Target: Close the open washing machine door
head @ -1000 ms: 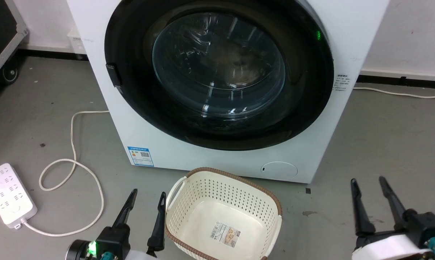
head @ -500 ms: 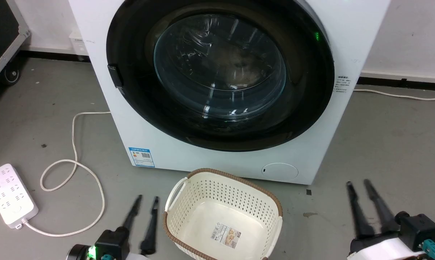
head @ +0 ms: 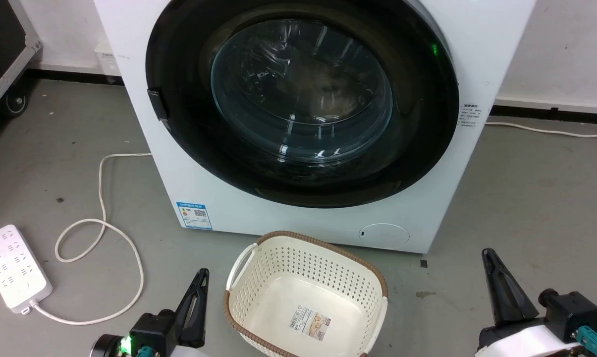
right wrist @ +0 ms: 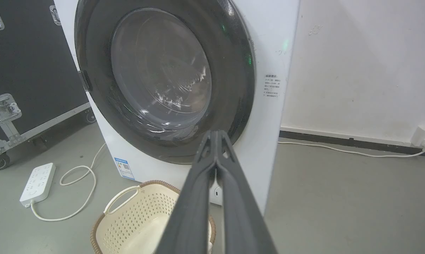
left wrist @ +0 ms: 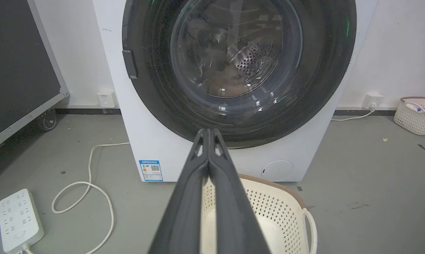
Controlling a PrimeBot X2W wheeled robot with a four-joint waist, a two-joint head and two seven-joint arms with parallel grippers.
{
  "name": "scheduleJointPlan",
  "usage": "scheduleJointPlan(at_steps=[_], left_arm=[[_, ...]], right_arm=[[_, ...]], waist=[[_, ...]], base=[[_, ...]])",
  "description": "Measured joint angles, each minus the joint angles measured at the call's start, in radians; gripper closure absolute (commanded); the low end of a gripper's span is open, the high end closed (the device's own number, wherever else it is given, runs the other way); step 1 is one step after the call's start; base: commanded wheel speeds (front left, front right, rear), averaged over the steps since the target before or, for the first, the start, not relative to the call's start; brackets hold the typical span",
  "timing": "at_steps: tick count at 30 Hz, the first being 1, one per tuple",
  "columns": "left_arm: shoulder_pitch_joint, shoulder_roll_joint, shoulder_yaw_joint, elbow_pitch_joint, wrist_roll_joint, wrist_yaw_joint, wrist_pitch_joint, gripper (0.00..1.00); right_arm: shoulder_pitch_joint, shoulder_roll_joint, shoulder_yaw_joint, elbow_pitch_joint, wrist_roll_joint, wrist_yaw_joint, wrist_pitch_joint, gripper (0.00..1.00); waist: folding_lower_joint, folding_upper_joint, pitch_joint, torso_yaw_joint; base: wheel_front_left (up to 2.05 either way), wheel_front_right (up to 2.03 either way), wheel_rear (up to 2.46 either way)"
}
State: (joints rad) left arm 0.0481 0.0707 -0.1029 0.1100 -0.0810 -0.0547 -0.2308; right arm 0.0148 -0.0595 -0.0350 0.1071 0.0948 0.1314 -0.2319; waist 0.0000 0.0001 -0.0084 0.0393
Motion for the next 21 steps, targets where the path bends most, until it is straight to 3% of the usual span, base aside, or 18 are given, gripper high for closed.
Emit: scheduleJointPlan(at_steps=[21], left_arm=[[-0.003,-0.001,0.020,-0.020,0.018,0.009,0.042,1.00]], right_arm=[[0.000,0.000,0.007,-0.019,-0.018,0.000,0.039,1.00]], waist=[[0.0000,0.0000,0.002,-0.007]], base=[[0.00,0.00,0.00]])
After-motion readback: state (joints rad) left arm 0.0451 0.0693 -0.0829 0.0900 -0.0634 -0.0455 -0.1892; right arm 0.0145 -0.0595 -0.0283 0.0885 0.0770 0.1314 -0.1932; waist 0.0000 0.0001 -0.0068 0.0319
